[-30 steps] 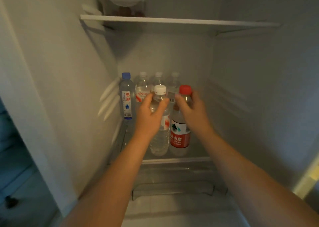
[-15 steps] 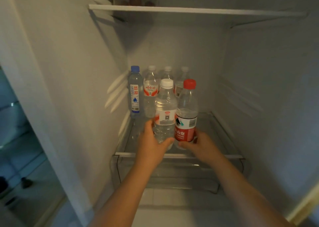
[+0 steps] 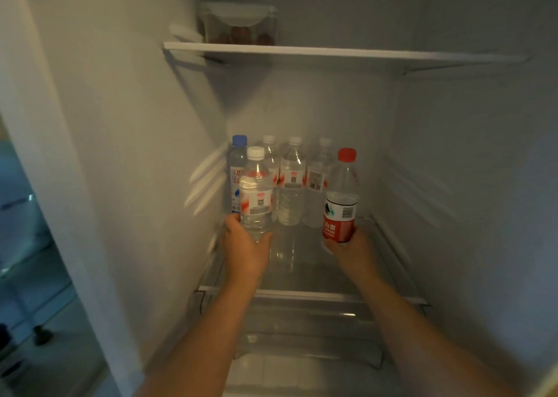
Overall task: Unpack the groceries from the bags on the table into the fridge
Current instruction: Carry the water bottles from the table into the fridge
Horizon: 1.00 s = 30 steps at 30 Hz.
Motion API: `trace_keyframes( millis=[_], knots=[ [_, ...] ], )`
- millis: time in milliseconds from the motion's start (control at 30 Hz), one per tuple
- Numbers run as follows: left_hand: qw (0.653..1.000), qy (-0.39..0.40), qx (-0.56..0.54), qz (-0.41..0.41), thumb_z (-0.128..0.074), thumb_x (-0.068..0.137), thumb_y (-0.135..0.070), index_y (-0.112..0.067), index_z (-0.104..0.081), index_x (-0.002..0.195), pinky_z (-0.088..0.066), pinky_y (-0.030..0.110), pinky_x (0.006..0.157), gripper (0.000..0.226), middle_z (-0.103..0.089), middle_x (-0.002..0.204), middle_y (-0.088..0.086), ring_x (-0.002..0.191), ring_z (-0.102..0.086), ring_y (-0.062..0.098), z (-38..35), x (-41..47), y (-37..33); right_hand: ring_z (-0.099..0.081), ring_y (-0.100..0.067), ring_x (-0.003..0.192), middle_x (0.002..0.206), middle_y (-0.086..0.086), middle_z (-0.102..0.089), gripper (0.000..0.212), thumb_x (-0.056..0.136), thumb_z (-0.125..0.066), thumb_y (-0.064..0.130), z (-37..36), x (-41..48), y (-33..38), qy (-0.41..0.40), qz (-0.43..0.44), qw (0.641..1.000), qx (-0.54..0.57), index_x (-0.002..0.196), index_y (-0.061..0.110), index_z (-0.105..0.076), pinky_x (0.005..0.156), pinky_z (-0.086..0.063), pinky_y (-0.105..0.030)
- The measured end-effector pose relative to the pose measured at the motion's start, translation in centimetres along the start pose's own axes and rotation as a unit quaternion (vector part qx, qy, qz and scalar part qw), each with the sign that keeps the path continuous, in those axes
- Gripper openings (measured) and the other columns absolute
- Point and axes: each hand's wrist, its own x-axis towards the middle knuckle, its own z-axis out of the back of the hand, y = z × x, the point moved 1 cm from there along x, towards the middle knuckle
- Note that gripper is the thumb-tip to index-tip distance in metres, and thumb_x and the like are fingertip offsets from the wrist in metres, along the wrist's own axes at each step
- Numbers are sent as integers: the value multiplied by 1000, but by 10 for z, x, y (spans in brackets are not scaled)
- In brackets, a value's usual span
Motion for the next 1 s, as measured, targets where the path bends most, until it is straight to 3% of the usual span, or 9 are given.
trace_keyframes(
  millis=[67,133,267,400,533,667,900,1000],
  knots=[
    [997,-41,72,5,-89,69,-21,-13,-44,124,-47,46,97,71,-50,127,13,119,-49,33,0,7,1,-69,-21,95,111,-3,-68,73,58,-85,50,-2,18,-10,-32,-8,999,-21,119,19,-61,83,-59,-43],
    [991,-74,115,8,-89,69,-25,-9,-44,122,-45,49,95,71,-46,130,17,121,-46,39,1,10,0,-67,-29,100,117,-11,-64,71,65,-87,40,2,25,-5,-67,-17,997,-44,123,11,-59,86,-57,-45],
    [988,-106,111,4,-90,69,-29,-12,-42,109,-54,50,81,65,-49,121,16,106,-55,37,-2,14,1,-61,-39,107,120,-21,-59,64,76,-84,32,9,40,3,-103,-32,990,-88,125,1,-58,87,-52,-43],
    [992,-108,56,11,-86,75,-18,-11,-46,101,-52,40,72,48,-57,107,11,93,-60,29,-6,24,3,-67,-38,98,114,-23,-64,63,73,-84,37,8,68,-4,-91,-48,991,-84,119,0,-64,82,-56,-42],
    [993,-102,65,10,-80,82,-15,-10,-52,98,-53,41,74,33,-63,101,11,90,-62,29,-8,35,10,-71,-35,92,100,-25,-72,50,72,-88,22,5,80,4,-74,-54,995,-31,111,-4,-71,78,-58,-43],
    [991,-107,75,9,-76,86,-15,-9,-53,98,-47,34,69,27,-62,99,10,87,-60,27,-11,37,13,-71,-36,89,101,-24,-70,53,67,-89,32,-17,96,-8,-71,-65,995,-14,109,4,-72,79,-59,-50],
    [992,-98,72,29,-69,91,-16,-11,-49,98,-45,32,67,22,-63,97,9,85,-62,26,-15,36,17,-71,-29,83,94,-18,-74,30,78,-81,17,-10,71,17,-36,-44,998,-9,104,3,-74,74,-58,-41],
    [994,-82,66,30,-68,92,-14,-9,-50,100,-50,36,69,21,-64,99,11,88,-63,29,-14,38,17,-64,-20,73,89,-13,-69,23,82,-78,12,1,58,29,15,-62,998,17,104,8,-72,70,-50,-30]
  ],
)
